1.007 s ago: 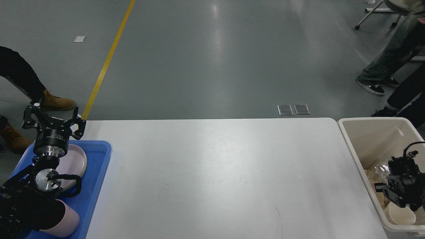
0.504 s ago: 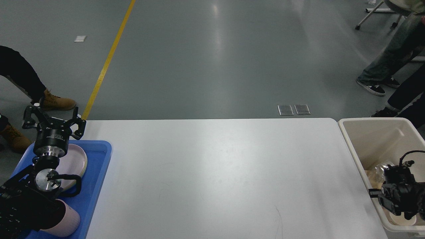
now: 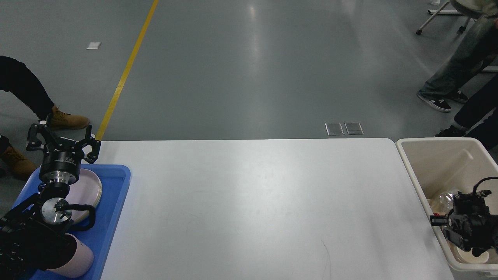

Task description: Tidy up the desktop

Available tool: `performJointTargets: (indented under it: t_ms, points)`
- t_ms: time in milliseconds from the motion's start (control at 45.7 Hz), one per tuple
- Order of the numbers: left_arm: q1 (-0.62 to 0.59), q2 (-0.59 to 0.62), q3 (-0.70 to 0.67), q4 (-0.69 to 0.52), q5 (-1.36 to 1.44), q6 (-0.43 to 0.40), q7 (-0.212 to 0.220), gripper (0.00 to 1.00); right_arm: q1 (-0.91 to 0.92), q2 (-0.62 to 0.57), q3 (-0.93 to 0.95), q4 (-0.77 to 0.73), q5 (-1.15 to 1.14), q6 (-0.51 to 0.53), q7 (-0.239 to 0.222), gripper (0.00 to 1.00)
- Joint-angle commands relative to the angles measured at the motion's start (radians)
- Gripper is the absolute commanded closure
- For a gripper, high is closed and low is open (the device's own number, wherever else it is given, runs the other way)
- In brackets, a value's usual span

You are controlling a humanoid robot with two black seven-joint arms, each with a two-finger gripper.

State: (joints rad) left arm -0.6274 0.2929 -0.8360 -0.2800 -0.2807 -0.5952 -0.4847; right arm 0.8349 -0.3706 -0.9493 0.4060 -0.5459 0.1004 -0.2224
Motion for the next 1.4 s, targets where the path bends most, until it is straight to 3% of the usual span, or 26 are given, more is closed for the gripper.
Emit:
performJointTargets:
  t_ms: [0, 263, 635, 1029, 1379]
  points:
    - [0.0, 0.0, 0.0, -0.001, 0.0, 0.0, 0.0, 0.04, 0.064, -0.028, 0.085, 0.008, 0.004, 0.015, 0.0, 0.0]
    - [0.0, 0.0, 0.0, -0.001, 0.0, 0.0, 0.0, 0.04, 0.265, -0.194, 0.236, 0.051, 0.049, 0.051, 0.0, 0.0]
    - [0.0, 0.0, 0.0, 0.001, 0.0, 0.0, 0.0, 0.04, 0.677, -0.317, 0.251, 0.066, 0.265, 0.386, -0.002, 0.0]
    - [0.0, 0.0, 0.0, -0.001, 0.0, 0.0, 0.0, 0.04, 0.711, -0.395, 0.629, 0.066, 0.302, 0.473, -0.011, 0.0]
    - [0.0, 0.0, 0.0, 0.001, 0.0, 0.0, 0.0, 0.04, 0.701, -0.327, 0.814, 0.071, 0.304, 0.47, -0.009, 0.0]
